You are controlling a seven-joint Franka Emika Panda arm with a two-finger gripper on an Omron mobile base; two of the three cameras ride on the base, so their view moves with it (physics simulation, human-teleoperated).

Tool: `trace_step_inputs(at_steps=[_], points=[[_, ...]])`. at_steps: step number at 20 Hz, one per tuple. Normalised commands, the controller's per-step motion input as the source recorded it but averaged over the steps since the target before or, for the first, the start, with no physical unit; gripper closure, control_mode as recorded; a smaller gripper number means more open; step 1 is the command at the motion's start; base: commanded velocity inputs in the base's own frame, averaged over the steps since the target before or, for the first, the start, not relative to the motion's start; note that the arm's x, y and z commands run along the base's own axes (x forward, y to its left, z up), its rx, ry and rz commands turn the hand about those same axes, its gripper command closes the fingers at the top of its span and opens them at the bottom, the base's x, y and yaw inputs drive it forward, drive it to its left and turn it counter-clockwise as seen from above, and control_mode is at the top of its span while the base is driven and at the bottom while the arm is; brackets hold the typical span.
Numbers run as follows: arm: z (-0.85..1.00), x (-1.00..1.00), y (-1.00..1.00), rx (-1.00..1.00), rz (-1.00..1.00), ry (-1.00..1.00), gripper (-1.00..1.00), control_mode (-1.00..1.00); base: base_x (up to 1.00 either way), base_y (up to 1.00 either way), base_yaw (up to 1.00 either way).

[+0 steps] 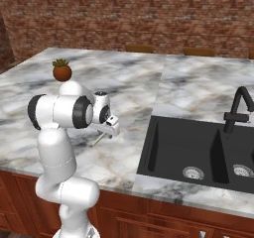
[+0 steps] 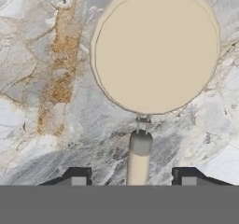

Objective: Grab the spray bottle from the cabinet, then place it next to the cutting board for sanitizing. Then grab the dish brush from the countertop next to the sink and place it next to the cutting board.

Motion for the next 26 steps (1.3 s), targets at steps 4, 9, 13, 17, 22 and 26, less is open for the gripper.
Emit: trace_step_inputs(at_steps=[4, 9, 13, 17, 22, 26], points=[[-0.2, 0.19, 0.0, 0.0, 0.0, 0.0, 1.0, -1.0, 0.0, 0.0, 0.0], [-0.01, 0.0, 0.0, 0.0, 0.0, 0.0, 1.0, -1.0, 0.0, 0.0, 0.0], [0.11, -0.06, 0.0, 0.0, 0.0, 0.0, 1.0, -1.0, 0.0, 0.0, 0.0], [0.51, -0.44, -0.05, 0.04, 0.0, -0.07, 1.0, -1.0, 0.0, 0.0, 0.0], [0.92, -0.85, -0.33, 0.11, 0.0, -0.26, 1.0, -1.0, 0.0, 0.0, 0.0], [1.0, -0.98, -0.39, 0.15, 0.0, -0.23, 1.0, -1.0, 0.0, 0.0, 0.0]])
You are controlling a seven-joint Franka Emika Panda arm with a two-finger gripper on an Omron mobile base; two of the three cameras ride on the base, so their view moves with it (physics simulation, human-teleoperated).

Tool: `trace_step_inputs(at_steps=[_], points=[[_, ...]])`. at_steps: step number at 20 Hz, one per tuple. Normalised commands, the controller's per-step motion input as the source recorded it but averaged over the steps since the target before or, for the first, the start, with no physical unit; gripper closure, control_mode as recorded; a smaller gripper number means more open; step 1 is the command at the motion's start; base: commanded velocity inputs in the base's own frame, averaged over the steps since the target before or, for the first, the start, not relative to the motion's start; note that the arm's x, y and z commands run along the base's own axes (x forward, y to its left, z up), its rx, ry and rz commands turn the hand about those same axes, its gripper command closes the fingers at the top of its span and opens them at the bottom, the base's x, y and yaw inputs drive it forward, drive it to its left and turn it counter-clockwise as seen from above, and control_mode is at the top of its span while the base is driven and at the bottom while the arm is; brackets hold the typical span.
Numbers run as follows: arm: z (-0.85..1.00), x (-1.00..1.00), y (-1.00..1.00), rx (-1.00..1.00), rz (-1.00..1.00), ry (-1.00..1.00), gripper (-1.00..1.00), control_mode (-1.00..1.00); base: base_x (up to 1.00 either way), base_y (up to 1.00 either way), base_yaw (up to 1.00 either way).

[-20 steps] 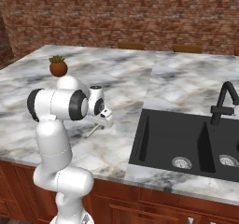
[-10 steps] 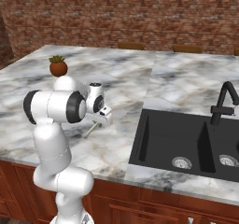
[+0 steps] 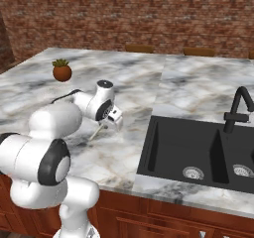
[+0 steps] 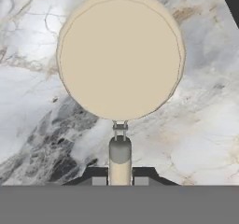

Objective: Grab the spray bottle from the cabinet, then place it next to the cutting board for sanitizing. Then grab the dish brush from the countertop next to the sink and place it next to the cutting board.

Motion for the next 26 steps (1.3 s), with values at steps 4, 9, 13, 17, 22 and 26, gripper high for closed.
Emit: trace_step_inputs(at_steps=[4, 9, 13, 17, 22, 26], points=[[1.0, -0.89, -0.27, 0.13, 0.0, -0.09, 1.0, -1.0, 0.0, 0.0, 0.0], [1.0, -0.91, -0.06, 0.05, 0.0, 0.0, 1.0, -1.0, 0.0, 0.0, 0.0], [1.0, -0.95, 0.0, 0.0, -0.02, 0.0, 1.0, -1.0, 0.0, 0.0, 0.0], [0.99, -0.9, 0.0, 0.0, -0.05, -0.09, 1.0, -1.0, 0.0, 0.0, 0.0], [0.76, -1.0, 0.06, 0.0, -0.04, -0.37, 1.0, -1.0, 0.0, 0.0, 0.0], [0.83, -0.99, 0.11, 0.0, -0.03, -0.53, 1.0, -1.0, 0.0, 0.0, 0.0]])
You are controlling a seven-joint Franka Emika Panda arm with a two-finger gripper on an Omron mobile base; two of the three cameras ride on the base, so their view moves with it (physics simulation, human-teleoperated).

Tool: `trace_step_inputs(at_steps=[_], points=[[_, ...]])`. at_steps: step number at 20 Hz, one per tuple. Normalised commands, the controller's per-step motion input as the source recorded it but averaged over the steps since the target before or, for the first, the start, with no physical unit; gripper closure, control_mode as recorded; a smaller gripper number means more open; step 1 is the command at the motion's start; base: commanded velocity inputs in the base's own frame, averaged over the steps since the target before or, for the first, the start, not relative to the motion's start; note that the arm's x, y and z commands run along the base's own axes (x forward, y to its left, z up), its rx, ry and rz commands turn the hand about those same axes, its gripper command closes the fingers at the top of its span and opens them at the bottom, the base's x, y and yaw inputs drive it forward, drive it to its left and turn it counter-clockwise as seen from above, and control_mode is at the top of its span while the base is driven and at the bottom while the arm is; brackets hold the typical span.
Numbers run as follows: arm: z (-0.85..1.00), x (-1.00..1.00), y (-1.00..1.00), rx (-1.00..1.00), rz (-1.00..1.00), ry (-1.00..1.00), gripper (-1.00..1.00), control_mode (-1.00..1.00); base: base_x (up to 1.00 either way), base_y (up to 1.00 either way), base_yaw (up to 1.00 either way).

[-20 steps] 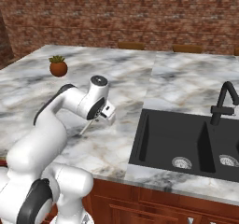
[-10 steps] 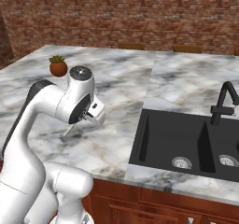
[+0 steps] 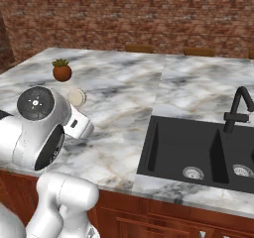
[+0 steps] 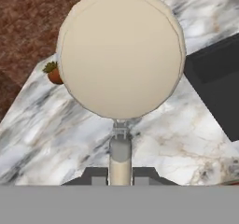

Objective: Grab the spray bottle from the cabinet, then place it next to the cutting board for sanitizing. Then grab the dish brush from the countertop next to the sink and place it next to the cutting board.

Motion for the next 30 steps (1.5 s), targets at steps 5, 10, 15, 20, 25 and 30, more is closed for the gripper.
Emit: trace_step_inputs(at_steps=[5, 10, 15, 20, 25, 30], points=[[0.89, -0.92, 0.06, 0.0, -0.04, -0.55, 1.0, -1.0, 0.0, 0.0, 0.0], [0.0, 0.0, 0.0, 0.0, 0.0, 0.0, 1.0, 1.0, -0.85, -0.14, -0.06], [0.0, 0.0, 0.0, 0.0, 0.0, 0.0, 1.0, 1.0, -0.6, -0.81, -0.16], [0.0, 0.0, 0.0, 0.0, 0.0, 0.0, 1.0, 1.0, -0.43, -1.0, -0.34], [0.0, 0.0, 0.0, 0.0, 0.0, 0.0, 1.0, 1.0, -0.01, -1.0, -0.62], [0.0, 0.0, 0.0, 0.0, 0.0, 0.0, 1.0, 1.0, 0.0, -0.73, -0.83]])
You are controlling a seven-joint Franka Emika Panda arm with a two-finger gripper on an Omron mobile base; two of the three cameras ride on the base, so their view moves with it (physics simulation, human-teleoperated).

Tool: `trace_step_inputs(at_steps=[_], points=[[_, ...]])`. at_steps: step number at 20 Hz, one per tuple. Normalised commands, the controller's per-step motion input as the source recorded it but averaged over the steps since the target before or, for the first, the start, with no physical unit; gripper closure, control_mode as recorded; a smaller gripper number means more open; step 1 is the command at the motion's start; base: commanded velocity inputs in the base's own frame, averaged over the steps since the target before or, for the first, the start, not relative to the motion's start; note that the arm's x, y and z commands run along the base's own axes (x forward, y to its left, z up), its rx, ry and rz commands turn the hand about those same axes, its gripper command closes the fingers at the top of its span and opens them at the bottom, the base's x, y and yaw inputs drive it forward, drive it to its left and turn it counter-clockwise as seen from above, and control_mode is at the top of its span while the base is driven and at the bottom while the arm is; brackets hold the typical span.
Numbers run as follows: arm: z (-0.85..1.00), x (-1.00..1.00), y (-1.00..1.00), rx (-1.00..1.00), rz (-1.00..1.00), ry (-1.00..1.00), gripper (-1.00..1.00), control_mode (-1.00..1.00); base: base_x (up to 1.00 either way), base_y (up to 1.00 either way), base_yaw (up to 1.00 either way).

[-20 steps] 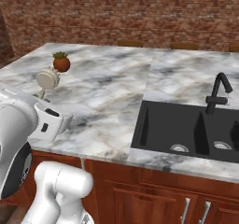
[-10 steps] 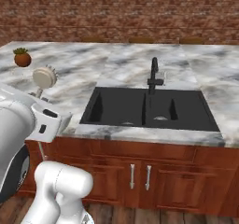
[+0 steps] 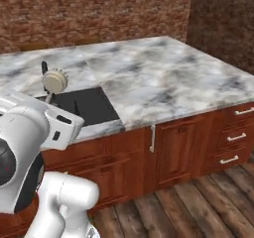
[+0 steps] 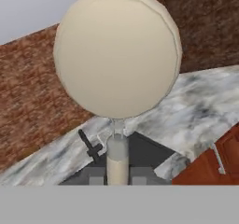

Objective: Grab the spray bottle from the cabinet, then place it next to the cutting board for sanitizing. Then grab the dish brush from the countertop next to the sink and place it next to the cutting board.

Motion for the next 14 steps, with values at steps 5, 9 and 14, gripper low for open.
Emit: trace_step_inputs(at_steps=[5, 9, 14], points=[[0.0, 0.0, 0.0, 0.0, 0.0, 0.0, 1.0, 1.0, 0.0, -0.05, -1.0], [0.0, 0.0, 0.0, 0.0, 0.0, 0.0, 1.0, 1.0, 0.0, 0.0, -1.0], [0.0, 0.0, 0.0, 0.0, 0.0, 0.0, 1.0, 1.0, 0.0, 0.0, -1.0]])
